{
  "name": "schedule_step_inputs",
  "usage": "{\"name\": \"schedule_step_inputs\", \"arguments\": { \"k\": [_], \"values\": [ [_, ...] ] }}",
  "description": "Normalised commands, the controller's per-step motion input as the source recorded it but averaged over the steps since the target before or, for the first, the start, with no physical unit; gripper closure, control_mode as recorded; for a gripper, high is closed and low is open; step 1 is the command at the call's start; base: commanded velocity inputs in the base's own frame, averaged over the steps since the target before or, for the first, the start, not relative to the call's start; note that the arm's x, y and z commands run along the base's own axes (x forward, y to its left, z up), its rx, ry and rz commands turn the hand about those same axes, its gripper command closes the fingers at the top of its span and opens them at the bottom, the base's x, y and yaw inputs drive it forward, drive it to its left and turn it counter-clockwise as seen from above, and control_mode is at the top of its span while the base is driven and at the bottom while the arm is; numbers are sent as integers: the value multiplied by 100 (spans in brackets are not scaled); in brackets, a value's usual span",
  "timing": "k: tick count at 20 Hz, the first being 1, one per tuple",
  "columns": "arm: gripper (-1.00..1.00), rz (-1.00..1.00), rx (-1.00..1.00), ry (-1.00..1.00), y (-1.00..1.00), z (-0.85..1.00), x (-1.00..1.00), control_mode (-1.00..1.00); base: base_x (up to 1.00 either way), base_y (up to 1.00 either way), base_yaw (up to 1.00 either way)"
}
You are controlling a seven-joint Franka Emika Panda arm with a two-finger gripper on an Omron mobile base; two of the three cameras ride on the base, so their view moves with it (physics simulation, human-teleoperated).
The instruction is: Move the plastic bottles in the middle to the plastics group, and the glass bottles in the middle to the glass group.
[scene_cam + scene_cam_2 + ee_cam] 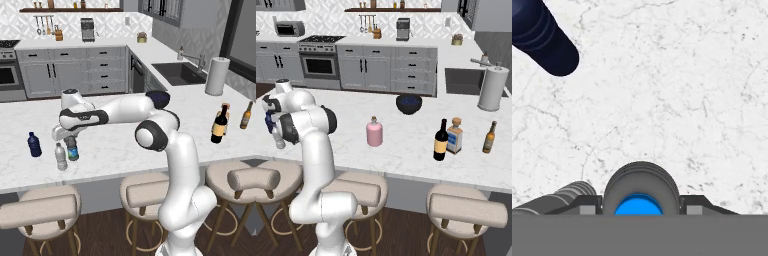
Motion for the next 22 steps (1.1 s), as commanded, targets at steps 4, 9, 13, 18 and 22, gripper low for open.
{"name": "schedule_step_inputs", "arguments": {
  "k": [4, 9, 13, 18, 22],
  "values": [
    [-100, 0, 0, 0, 0, 0, 0, -100, 0, 0, 0],
    [-100, 0, 0, -1, -20, 20, -9, -100, 0, 0, 0],
    [-100, 0, 0, -1, -23, 41, -18, -100, 0, 0, 0],
    [-100, -4, 0, -1, -50, 63, -28, -100, 0, 0, 0],
    [-100, -9, 0, -8, -89, 27, -25, -100, 0, 0, 0]
  ]
}}
